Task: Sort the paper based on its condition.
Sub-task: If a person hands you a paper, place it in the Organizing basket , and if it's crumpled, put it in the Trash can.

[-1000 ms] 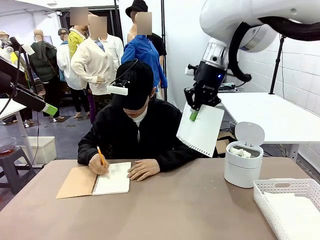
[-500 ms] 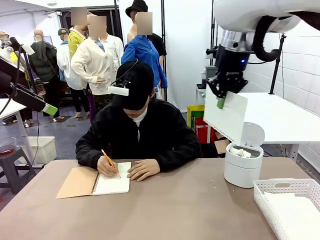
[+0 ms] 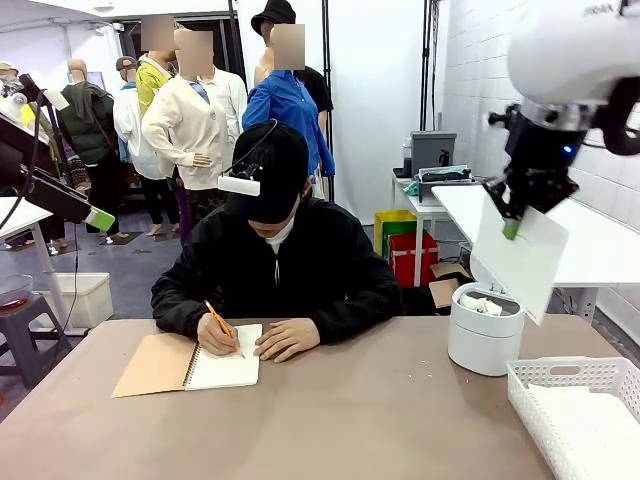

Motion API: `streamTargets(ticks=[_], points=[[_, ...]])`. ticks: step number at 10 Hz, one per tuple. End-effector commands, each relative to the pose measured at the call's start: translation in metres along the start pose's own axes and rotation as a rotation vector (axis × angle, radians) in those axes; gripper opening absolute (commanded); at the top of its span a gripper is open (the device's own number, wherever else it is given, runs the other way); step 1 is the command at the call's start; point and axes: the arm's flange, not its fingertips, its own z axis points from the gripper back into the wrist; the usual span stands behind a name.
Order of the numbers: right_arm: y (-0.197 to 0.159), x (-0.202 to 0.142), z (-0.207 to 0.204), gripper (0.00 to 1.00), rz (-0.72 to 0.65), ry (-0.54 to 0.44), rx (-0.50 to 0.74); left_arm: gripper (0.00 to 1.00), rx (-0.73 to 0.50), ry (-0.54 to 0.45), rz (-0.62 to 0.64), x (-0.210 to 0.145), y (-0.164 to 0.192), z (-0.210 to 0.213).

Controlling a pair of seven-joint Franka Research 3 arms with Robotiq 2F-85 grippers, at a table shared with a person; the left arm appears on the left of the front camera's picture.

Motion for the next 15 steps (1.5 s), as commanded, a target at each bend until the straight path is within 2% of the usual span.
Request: streamTargets(ticks=[1,5,7,8,12,13,15], points=[[-0.023,-0.019,-0.026,0.0,-0.029,0.06,0.063,1.0,0.006,0.004,0.001,0.0,0.0,0.0],[-0.078,-0.06,-0.054,0.0,-0.032,0.18,0.196,1.0,0.006,0.004,0.001,0.0,0.0,0.0],[-0.09,-0.077,-0.065,0.0,-0.051,0.234,0.214,1.0,0.006,0.004,0.001,0.0,0.0,0.0],[-0.079,-0.058,-0.061,0.0,-0.048,0.185,0.164,1.0,0.006,0.004,0.001,0.0,0.0,0.0],[-0.081,-0.064,-0.058,0.0,-0.042,0.199,0.166,1.0,0.006,0.004,0.001,0.0,0.0,0.0],[-0.084,-0.048,-0.086,0.0,-0.017,0.212,0.158,1.0,0.006,0.004,0.001,0.0,0.0,0.0],[-0.09,-0.052,-0.114,0.0,-0.012,0.282,0.204,1.0,0.006,0.004,0.001,0.0,0.0,0.0]])
